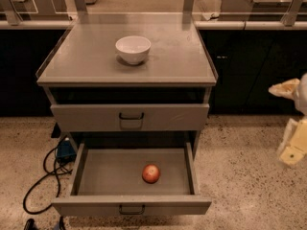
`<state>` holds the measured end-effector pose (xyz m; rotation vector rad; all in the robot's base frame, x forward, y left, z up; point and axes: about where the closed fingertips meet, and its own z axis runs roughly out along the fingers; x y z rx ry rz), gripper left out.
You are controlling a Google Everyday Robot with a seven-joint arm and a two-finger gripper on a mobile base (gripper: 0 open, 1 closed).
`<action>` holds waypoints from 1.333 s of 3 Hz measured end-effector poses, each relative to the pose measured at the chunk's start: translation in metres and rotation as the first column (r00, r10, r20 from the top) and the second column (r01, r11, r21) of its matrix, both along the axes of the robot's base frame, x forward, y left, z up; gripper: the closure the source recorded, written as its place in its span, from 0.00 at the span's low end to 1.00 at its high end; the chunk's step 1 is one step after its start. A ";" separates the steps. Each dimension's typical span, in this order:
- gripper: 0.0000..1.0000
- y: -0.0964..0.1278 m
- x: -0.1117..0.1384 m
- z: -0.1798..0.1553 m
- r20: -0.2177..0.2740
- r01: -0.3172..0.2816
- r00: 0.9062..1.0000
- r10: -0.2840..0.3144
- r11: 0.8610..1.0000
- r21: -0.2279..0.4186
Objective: Pick apple from middle drawer and place on counter
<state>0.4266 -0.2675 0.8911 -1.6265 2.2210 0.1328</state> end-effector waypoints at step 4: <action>0.00 -0.056 -0.007 -0.186 -0.118 -0.009 0.991 0.062 0.914 0.406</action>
Offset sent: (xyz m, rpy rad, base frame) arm -0.0054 -0.0854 -0.2315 0.6042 0.1273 0.0872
